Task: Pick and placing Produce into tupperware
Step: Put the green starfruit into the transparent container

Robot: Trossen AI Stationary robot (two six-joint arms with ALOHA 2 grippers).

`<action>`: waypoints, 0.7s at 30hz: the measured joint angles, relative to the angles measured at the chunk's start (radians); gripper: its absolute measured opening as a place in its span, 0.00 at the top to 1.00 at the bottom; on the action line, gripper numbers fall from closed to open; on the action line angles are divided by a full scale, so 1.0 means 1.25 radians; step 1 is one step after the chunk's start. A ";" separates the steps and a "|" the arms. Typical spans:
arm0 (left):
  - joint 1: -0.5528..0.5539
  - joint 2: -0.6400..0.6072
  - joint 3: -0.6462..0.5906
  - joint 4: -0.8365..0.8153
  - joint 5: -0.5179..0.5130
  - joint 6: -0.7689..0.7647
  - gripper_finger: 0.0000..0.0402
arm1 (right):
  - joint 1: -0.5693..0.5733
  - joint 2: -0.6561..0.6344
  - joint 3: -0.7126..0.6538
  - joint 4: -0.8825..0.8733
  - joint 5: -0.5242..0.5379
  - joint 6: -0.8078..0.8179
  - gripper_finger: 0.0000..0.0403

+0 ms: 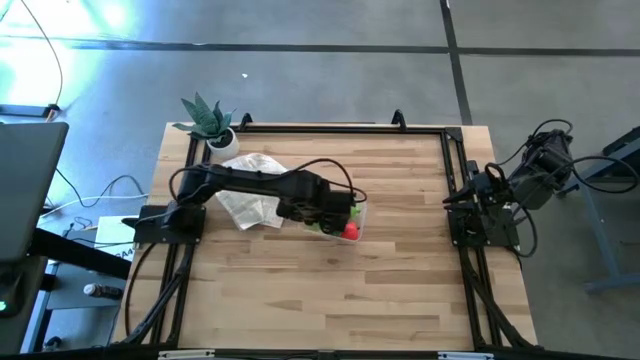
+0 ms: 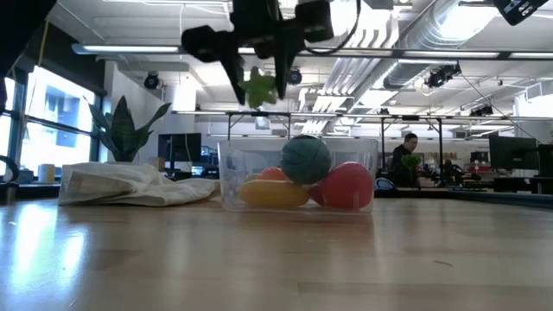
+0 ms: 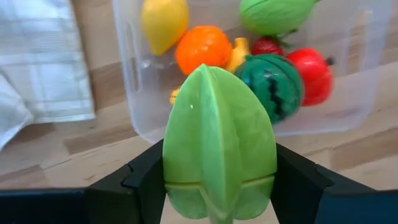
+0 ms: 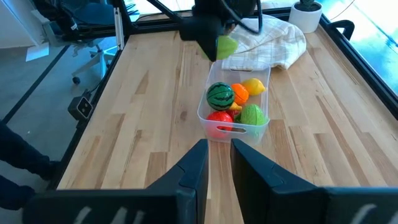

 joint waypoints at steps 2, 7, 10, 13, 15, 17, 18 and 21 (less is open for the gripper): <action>0.005 0.018 0.001 0.017 0.001 0.002 0.46 | 0.000 0.000 0.000 0.000 0.000 0.000 0.86; 0.036 0.042 0.003 0.042 0.022 0.007 0.45 | 0.000 0.000 0.000 0.000 0.000 0.000 0.86; 0.055 0.056 -0.004 0.018 0.037 0.017 0.48 | 0.000 0.000 0.000 0.000 0.000 0.000 0.86; 0.063 0.069 0.001 0.037 0.040 0.019 0.48 | 0.000 0.000 0.000 0.000 0.000 0.000 0.86; 0.068 0.079 -0.002 0.029 0.047 0.024 0.48 | 0.000 0.000 0.000 0.000 0.000 0.000 0.86; 0.075 0.088 0.001 0.049 0.051 0.026 0.45 | 0.000 0.000 0.000 0.000 0.000 0.000 0.86; 0.079 0.090 0.000 0.042 0.055 0.030 0.44 | 0.000 0.000 0.000 0.000 0.000 0.000 0.86; 0.095 0.091 0.000 0.047 0.054 0.048 0.43 | 0.000 0.000 0.000 0.000 0.000 0.000 0.86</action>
